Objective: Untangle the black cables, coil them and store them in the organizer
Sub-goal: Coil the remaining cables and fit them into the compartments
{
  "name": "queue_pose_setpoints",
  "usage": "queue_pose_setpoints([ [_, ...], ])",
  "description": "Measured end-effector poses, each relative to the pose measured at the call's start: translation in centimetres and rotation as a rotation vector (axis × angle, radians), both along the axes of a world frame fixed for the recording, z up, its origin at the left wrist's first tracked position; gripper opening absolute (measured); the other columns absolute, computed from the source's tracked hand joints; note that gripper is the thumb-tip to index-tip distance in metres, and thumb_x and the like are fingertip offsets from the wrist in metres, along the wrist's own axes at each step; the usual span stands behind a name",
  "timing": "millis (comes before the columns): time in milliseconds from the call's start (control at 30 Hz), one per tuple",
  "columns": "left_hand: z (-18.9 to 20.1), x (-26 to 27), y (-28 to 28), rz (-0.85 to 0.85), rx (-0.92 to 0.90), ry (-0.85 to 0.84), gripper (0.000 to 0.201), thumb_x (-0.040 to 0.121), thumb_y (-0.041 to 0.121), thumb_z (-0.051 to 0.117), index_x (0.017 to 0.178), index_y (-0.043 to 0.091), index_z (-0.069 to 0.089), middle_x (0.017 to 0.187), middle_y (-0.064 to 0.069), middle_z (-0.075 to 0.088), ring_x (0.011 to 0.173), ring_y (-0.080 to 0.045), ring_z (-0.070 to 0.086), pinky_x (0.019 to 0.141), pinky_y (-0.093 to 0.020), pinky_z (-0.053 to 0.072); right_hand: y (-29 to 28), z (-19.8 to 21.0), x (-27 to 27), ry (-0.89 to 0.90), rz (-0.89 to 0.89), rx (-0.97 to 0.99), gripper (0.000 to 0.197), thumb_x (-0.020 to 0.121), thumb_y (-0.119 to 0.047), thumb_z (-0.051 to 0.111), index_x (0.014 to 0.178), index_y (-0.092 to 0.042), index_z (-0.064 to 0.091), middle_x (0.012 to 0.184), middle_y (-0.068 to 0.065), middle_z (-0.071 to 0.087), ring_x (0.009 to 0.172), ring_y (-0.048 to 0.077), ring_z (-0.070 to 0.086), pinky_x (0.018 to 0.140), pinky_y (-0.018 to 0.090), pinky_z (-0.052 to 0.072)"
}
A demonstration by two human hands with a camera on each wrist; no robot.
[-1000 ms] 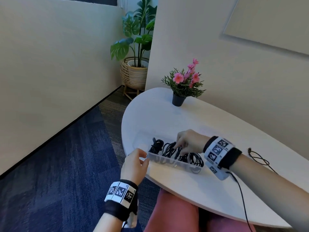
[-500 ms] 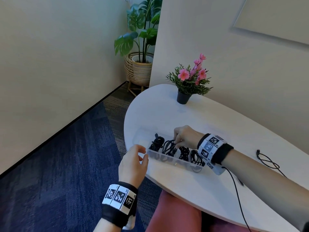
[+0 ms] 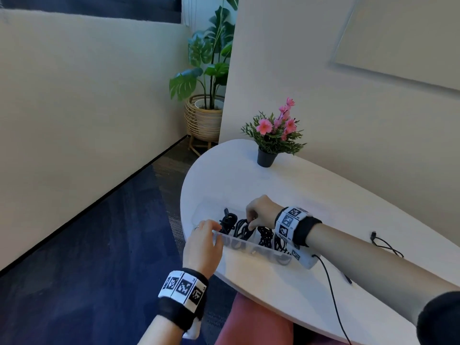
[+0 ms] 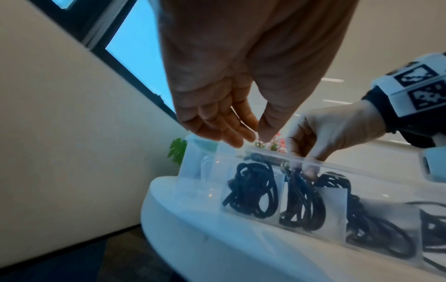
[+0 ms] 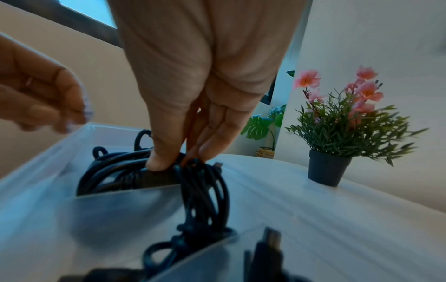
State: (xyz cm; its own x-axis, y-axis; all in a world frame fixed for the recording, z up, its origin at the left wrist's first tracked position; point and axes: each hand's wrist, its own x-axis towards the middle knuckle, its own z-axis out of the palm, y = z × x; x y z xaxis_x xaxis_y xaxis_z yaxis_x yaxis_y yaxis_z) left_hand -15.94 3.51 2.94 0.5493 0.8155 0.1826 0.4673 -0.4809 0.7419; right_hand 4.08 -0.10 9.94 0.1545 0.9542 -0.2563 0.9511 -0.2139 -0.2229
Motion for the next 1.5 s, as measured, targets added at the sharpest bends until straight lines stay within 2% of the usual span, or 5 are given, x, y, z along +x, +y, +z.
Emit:
queue_pose_setpoints([
  [267, 1.2, 3.8, 2.5, -0.330, 0.385, 0.484, 0.064, 0.091, 0.007, 0.047, 0.148, 0.023, 0.023, 0.158, 0.004, 0.014, 0.145, -0.018, 0.013, 0.116, -0.038, 0.020, -1.2, -0.5, -0.1, 0.047, -0.028, 0.070, 0.017, 0.073, -0.018, 0.080, 0.083, -0.005, 0.075, 0.074, -0.003, 0.059, 0.071, 0.011, 0.057, 0.062, 0.013, 0.042],
  [533, 0.2, 4.0, 4.4, -0.253, 0.329, 0.473, 0.021, 0.090, 0.017, 0.060, 0.105, 0.007, 0.071, 0.116, -0.007, 0.061, 0.100, -0.020, 0.061, 0.086, -0.023, 0.046, -1.3, -1.0, 0.2, 0.095, -0.022, 0.077, 0.017, 0.072, -0.019, 0.081, 0.081, -0.006, 0.075, 0.070, -0.010, 0.055, 0.072, 0.013, 0.059, 0.063, 0.017, 0.047],
  [700, 1.9, 3.8, 4.9, -0.198, 0.498, 0.726, 0.026, 0.097, 0.023, 0.047, 0.110, 0.029, 0.069, 0.114, 0.003, 0.065, 0.110, -0.017, 0.052, 0.095, -0.029, 0.033, -1.1, -0.9, 0.3, 0.115, -0.019, 0.076, 0.018, 0.073, -0.017, 0.080, 0.083, -0.004, 0.075, 0.079, 0.001, 0.063, 0.072, 0.012, 0.059, 0.064, 0.017, 0.049],
  [1033, 2.7, 4.7, 4.7, -0.338, 0.419, 0.897, 0.024, 0.096, 0.025, 0.043, 0.089, 0.015, 0.064, 0.094, -0.002, 0.066, 0.104, -0.020, 0.057, 0.114, -0.056, -0.005, -0.5, -0.7, -0.5, 0.070, -0.019, -0.006, 0.015, 0.076, -0.012, 0.077, 0.087, -0.003, 0.071, 0.090, 0.011, 0.070, 0.082, 0.022, 0.066, 0.072, 0.027, 0.054],
  [1500, 2.6, 3.9, 5.0, -0.228, 0.437, 0.724, 0.026, 0.094, 0.030, 0.049, 0.114, 0.034, 0.065, 0.108, 0.002, 0.067, 0.106, -0.015, 0.055, 0.101, -0.032, 0.030, -0.2, 1.1, 0.4, 0.105, -0.097, -0.070, 0.017, 0.071, -0.007, 0.080, 0.087, -0.007, 0.077, 0.088, 0.011, 0.075, 0.080, 0.018, 0.069, 0.081, 0.024, 0.055],
])
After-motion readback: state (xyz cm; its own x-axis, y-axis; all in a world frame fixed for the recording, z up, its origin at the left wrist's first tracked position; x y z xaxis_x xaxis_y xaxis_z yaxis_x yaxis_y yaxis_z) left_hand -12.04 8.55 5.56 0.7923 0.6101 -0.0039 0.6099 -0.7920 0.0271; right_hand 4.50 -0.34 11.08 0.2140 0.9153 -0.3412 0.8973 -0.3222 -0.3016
